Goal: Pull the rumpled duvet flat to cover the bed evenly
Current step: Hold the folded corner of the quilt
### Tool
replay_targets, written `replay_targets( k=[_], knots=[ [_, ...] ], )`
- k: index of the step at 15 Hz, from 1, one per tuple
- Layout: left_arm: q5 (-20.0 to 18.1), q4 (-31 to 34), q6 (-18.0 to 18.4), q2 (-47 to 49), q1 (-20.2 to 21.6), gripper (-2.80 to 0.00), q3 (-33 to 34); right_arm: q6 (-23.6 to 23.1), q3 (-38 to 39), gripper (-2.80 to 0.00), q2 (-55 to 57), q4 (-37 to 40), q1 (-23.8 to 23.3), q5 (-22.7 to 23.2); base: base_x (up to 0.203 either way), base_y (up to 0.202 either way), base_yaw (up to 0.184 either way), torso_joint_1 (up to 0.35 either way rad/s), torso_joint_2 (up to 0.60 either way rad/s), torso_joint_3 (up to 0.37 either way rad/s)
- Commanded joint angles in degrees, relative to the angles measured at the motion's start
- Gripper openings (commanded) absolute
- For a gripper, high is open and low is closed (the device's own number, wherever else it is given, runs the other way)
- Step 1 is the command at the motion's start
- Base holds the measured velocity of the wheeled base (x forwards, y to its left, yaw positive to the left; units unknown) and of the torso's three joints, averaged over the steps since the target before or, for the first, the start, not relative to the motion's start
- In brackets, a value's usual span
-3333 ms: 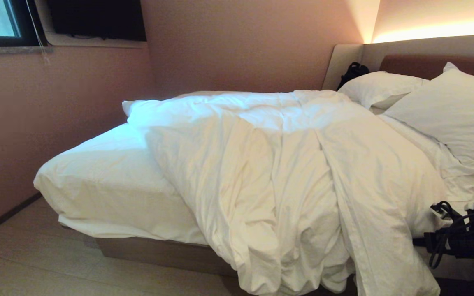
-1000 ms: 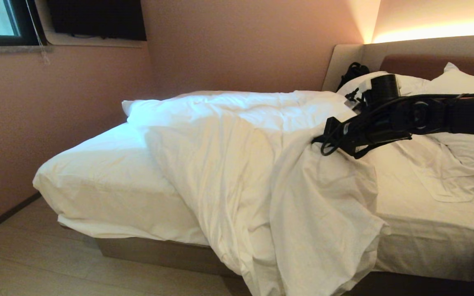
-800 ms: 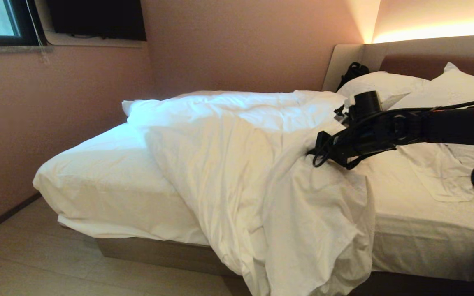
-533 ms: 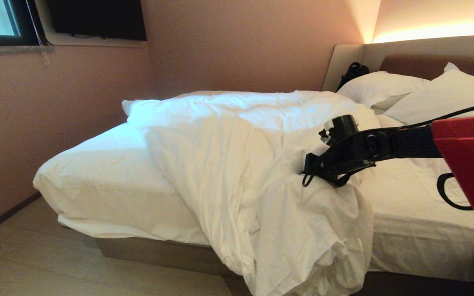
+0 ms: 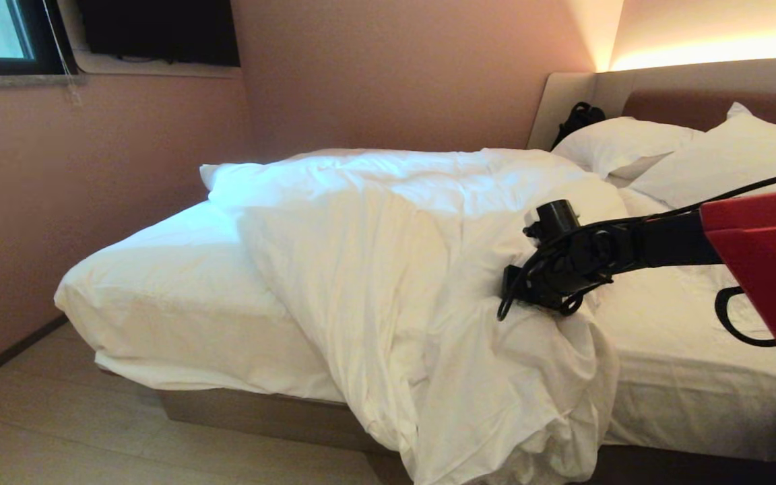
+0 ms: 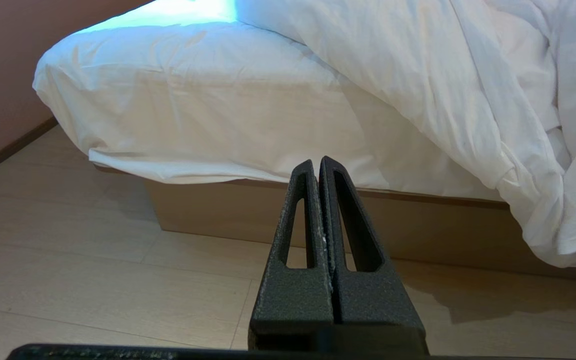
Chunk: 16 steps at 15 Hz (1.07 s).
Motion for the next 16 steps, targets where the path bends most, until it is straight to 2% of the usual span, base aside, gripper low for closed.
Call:
replay_targets(
  k=[1, 4, 5, 6, 9, 13, 16],
  knots=[
    [0.0, 0.0, 0.0, -0.02, 0.02, -2.8, 0.01, 0.06, 3.7, -2.8, -7.78, 0.25, -0.04, 3.85, 0.0, 0.0, 0.0, 0.0, 0.0, 0.0],
    [0.0, -0.03, 0.0, -0.02, 0.02, -2.8, 0.01, -0.33, 7.79, -2.8, -12.08, 0.43, -0.14, 5.31, 0.0, 0.0, 0.0, 0.0, 0.0, 0.0],
    [0.0, -0.03, 0.0, -0.02, 0.02, -2.8, 0.01, -0.5, 8.83, -1.05, -12.04, 0.21, -0.16, 5.39, 0.0, 0.0, 0.0, 0.0, 0.0, 0.0],
    [0.0, -0.03, 0.0, -0.02, 0.08, -2.8, 0.01, -0.48, 8.95, 0.0, -11.96, 0.07, -0.16, 5.45, 0.0, 0.0, 0.0, 0.0, 0.0, 0.0],
    [0.0, -0.03, 0.0, -0.02, 0.08, -2.8, 0.01, -0.44, 9.42, 0.0, -11.54, 0.45, -0.16, 8.15, 0.0, 0.0, 0.0, 0.0, 0.0, 0.0],
    [0.0, -0.03, 0.09, -0.02, 0.02, -2.8, 0.01, -0.66, 10.35, 0.0, -11.81, 4.07, -0.21, 7.99, 0.0, 0.0, 0.0, 0.0, 0.0, 0.0],
    [0.0, -0.03, 0.0, -0.02, 0.1, -2.8, 0.01, -1.01, 12.77, 0.0, -20.79, 5.54, -0.44, 8.08, 0.0, 0.0, 0.0, 0.0, 0.0, 0.0]
  ],
)
